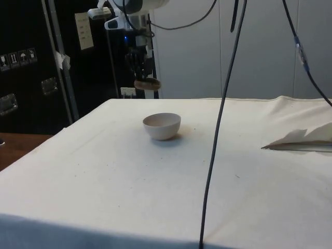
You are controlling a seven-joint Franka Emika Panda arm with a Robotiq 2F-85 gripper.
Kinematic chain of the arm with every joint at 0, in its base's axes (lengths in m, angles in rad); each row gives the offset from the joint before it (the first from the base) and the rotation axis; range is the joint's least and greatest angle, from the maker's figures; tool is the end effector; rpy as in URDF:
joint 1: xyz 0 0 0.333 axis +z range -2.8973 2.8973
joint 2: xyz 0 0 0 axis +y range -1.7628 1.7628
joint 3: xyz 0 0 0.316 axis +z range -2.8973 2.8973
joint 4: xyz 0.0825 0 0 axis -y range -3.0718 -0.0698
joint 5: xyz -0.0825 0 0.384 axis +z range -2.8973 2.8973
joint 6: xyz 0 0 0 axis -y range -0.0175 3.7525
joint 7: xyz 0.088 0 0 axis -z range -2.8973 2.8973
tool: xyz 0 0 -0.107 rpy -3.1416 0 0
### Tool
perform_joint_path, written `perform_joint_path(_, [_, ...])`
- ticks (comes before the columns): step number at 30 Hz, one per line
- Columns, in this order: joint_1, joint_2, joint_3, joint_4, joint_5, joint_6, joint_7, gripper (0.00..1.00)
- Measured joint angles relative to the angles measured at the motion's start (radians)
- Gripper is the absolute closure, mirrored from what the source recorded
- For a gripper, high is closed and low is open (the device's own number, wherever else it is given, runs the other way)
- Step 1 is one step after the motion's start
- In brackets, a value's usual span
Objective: Pour the coffee beans from the cup into the bowl.
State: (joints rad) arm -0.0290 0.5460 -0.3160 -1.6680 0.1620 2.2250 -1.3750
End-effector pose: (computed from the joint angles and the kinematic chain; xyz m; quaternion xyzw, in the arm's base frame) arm 0.6510 -0.2019 0.3049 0.8820 0.4705 0.0019 0.0258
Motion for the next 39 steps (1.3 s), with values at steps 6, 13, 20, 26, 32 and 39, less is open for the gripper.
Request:
perform_joint_path(6, [0.0, -0.013, -0.002, -0.009, 0.0, 0.002, 0.017, 0.96])
perform_joint_path(13, [0.0, -0.024, -0.005, -0.026, 0.0, 0.028, 0.029, 0.96])
perform_joint_path(20, [0.0, -0.047, -0.007, -0.06, -0.001, 0.054, 0.031, 0.96])
perform_joint_path(26, [0.0, -0.083, -0.01, -0.104, -0.014, 0.069, 0.036, 0.96])
perform_joint_path(32, [0.0, -0.107, -0.013, -0.136, -0.037, 0.082, 0.056, 0.96])
perform_joint_path(39, [0.0, -0.136, -0.019, -0.175, -0.067, 0.092, 0.076, 0.96])
